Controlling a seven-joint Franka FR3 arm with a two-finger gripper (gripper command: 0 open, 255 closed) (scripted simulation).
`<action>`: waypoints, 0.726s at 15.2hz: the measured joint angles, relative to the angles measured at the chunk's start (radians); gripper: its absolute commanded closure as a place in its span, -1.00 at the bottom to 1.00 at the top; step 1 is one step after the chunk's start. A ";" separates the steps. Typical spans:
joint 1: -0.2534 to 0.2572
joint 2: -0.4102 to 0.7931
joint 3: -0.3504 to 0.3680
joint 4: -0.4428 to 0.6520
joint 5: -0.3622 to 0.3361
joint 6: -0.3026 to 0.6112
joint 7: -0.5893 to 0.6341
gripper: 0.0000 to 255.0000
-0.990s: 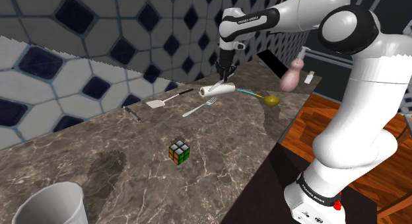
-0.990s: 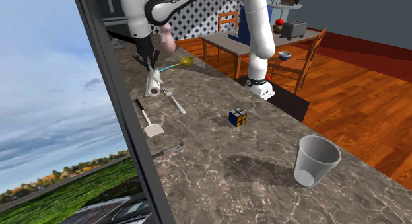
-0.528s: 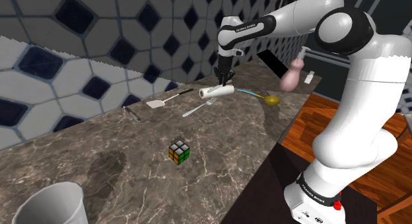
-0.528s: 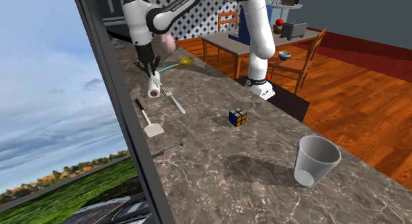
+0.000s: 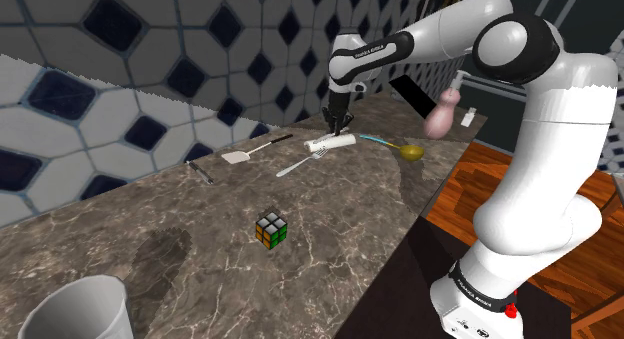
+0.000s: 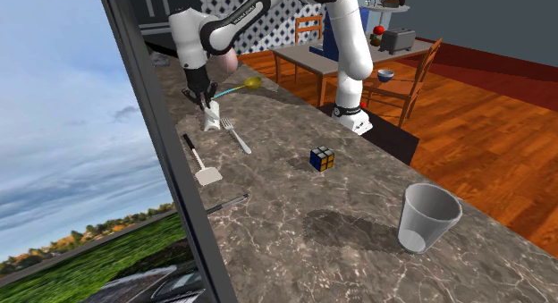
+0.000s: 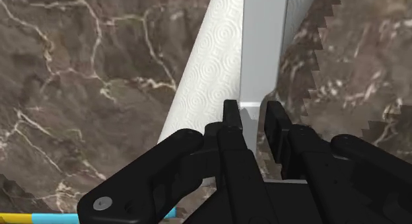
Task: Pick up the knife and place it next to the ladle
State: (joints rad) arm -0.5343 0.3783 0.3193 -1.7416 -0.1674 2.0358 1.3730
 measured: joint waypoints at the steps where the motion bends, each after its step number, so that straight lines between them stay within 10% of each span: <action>1: 0.000 0.002 0.000 -0.005 0.000 0.002 0.000 1.00; 4: 0.000 0.005 0.000 0.002 -0.001 -0.002 0.000 1.00; 5: 0.001 0.008 -0.001 0.004 -0.001 -0.002 0.001 -1.00; 11: 0.000 0.013 -0.001 -0.008 -0.001 -0.002 0.000 -1.00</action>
State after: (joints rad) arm -0.5343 0.3911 0.3179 -1.7493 -0.1679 2.0334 1.3727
